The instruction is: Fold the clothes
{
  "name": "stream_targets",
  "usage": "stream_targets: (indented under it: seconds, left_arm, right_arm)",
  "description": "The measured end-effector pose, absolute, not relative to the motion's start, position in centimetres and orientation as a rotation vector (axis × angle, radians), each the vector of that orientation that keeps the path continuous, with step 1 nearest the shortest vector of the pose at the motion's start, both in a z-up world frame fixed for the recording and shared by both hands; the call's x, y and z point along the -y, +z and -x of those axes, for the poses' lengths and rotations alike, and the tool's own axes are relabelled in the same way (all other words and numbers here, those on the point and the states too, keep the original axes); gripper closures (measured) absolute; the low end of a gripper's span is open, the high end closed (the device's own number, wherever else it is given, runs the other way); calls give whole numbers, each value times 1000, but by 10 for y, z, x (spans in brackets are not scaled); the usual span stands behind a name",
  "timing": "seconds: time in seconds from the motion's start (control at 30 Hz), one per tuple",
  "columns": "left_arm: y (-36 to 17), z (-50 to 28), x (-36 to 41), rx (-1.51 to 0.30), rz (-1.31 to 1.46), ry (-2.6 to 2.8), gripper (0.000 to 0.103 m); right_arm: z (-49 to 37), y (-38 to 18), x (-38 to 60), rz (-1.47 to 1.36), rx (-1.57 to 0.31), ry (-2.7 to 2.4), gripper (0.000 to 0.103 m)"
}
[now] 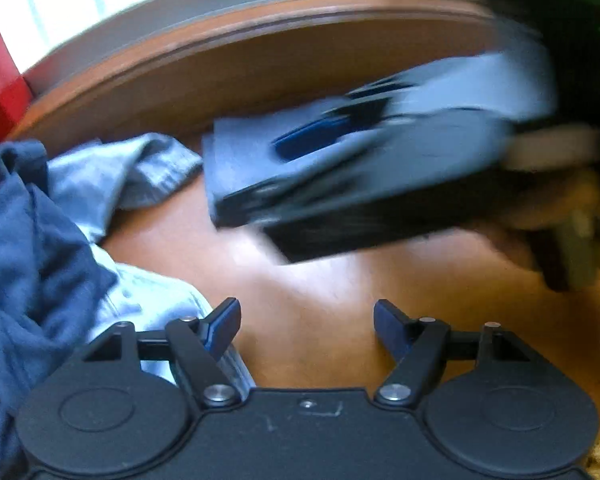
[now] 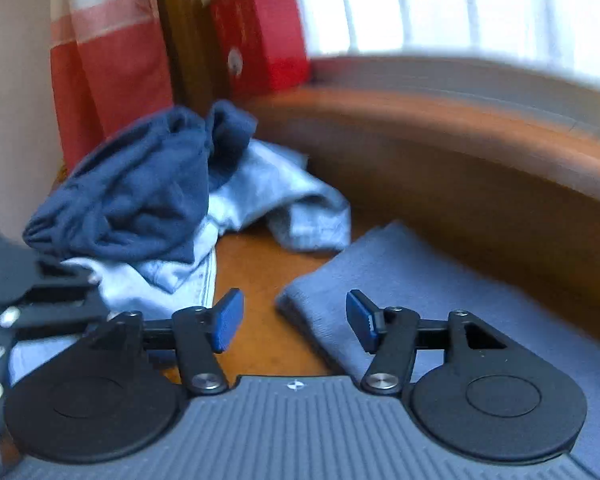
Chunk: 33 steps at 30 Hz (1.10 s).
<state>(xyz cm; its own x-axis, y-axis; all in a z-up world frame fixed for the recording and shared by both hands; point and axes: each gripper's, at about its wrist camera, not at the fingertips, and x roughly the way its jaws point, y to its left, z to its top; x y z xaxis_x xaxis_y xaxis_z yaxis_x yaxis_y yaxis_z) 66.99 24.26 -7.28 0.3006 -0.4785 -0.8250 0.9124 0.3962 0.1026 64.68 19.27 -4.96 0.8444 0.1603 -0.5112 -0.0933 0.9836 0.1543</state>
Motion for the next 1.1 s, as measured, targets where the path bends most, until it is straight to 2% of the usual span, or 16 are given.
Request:
stream_targets:
  seconds: [0.03, 0.1, 0.17, 0.43, 0.57, 0.63, 0.7, 0.77, 1.0, 1.1]
  left_arm:
    - [-68, -673, -239, -786, -633, -1021, 32]
    - [-59, -678, -230, -754, -616, -1038, 31]
    - [-54, -682, -206, -724, -618, -1060, 31]
    - [-72, -668, -92, -704, -684, -1200, 30]
    - [-88, -655, -73, -734, -738, -1195, 30]
    - [-89, -649, -74, -704, -749, -1178, 29]
    - [-89, -646, -75, -700, -760, -1162, 29]
    - [-88, -645, -76, -717, -756, -1143, 28]
    - [-88, -639, -80, -738, -763, -1061, 22]
    - [-88, -636, -80, -737, -766, -1028, 21]
  right_arm:
    - [-631, -40, -192, -115, -520, 98, 43]
    - [-597, -27, -186, -137, -481, -25, 33]
    - [-555, -26, -161, -181, -480, -181, 29]
    - [-392, -36, -102, -229, -567, -798, 29]
    - [-336, -34, -99, -176, -598, -949, 30]
    - [-322, -38, -99, -95, -649, -984, 35]
    - [-310, -45, -93, -43, -728, -1010, 52]
    - [-297, -52, -79, -56, -784, -1044, 56]
    - [-258, -50, -44, 23, -803, -1110, 58]
    - [-233, -44, -23, -78, -762, -1145, 58]
